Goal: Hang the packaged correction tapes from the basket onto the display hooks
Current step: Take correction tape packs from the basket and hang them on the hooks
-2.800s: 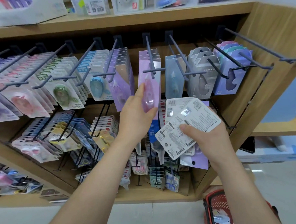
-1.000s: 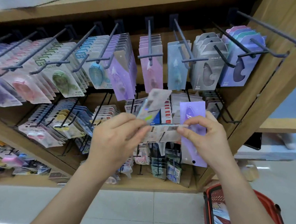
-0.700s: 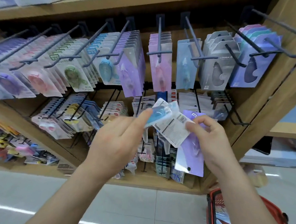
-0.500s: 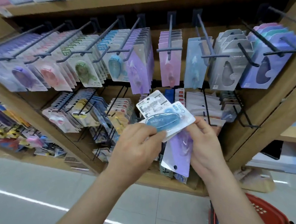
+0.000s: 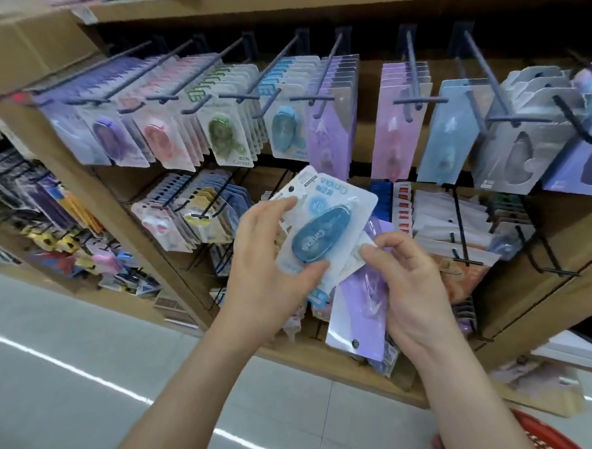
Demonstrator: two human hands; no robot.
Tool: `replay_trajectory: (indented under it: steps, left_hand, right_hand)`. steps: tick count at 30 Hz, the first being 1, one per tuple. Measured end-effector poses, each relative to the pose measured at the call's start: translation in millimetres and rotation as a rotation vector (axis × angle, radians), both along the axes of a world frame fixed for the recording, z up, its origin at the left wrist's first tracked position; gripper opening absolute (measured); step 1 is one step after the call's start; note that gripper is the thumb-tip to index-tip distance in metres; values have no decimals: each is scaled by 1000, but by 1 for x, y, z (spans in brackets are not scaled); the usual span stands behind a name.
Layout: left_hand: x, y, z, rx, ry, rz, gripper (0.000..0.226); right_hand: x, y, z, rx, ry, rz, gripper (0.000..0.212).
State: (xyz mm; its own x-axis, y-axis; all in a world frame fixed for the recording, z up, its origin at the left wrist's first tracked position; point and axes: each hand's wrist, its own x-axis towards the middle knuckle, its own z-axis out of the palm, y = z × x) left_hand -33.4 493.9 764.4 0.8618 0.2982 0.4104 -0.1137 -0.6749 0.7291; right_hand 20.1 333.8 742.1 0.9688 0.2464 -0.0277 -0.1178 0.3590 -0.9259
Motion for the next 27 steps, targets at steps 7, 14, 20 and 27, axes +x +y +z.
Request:
replay_trajectory:
  steps: [7,14,20,27]
  left_hand:
    - [-9,48,8,-899,223,-192,83]
    - [-7,84,11,-1039,126,-309,72]
    - [-5,119,11,-968,39,-228,45]
    - [-16,148,3,-550,182,-320,27]
  right_hand:
    - [-11,30,7,-137,-138,57,14]
    - [-25,66,13,-239,-152,55,17]
    - [-24,76,15,-320,-157,-81,34]
    - [-12,86,29,95,-61,-202,76]
